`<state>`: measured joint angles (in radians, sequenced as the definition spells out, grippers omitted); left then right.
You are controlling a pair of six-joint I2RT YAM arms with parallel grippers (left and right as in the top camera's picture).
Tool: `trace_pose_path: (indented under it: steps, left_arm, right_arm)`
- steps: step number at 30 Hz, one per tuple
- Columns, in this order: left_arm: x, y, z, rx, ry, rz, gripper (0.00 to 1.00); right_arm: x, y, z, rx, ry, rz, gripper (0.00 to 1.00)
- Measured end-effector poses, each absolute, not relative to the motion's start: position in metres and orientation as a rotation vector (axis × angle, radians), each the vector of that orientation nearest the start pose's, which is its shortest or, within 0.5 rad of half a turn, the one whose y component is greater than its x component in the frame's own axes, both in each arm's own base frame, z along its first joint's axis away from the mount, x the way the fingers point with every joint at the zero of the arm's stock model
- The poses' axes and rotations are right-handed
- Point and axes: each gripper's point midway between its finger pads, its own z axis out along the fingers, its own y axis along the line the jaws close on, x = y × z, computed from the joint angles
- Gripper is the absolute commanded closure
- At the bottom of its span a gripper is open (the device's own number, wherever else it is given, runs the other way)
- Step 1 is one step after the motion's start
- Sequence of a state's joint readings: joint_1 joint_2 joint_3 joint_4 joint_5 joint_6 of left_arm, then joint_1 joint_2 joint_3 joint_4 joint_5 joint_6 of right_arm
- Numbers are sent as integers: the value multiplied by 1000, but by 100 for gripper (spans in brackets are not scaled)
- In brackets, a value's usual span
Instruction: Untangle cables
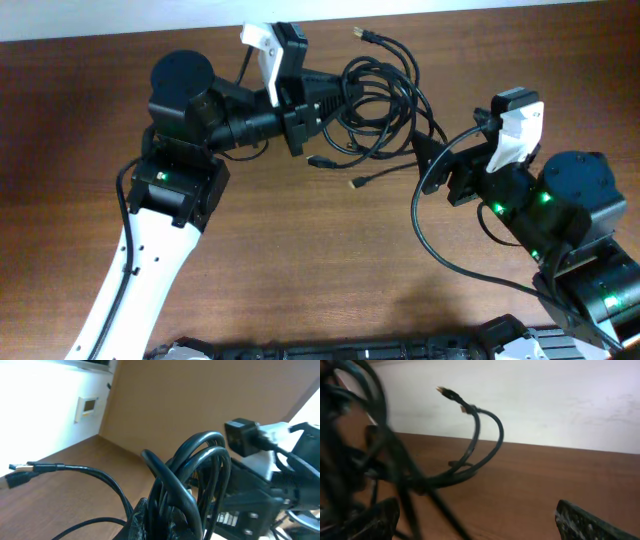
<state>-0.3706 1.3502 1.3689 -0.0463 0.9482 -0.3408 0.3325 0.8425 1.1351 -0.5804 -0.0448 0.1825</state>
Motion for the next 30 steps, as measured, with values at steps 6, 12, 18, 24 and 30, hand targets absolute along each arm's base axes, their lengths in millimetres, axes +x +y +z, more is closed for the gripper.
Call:
trace_pose_path:
  steps: [6,12,18,24,30]
  left_arm:
    - [288,-271,437,896,1493,-1341,100]
    - [282,-272,438,928,1475,-1362,100]
    - [290,-262,438,904,1484,-1342,100]
    - [301,-255,438,860,1496,-1298,100]
    - [303,-254,420,888,1541,-1247,100]
  right_arm:
    - [291,77,342,-60,1968,213,1]
    - [290,57,334,3,2000,93,1]
    - [285,46,322,25,2048,23,1]
    - [284,54,321,-4,2056,70,1]
    - [284,79,332,-117,2015,203,1]
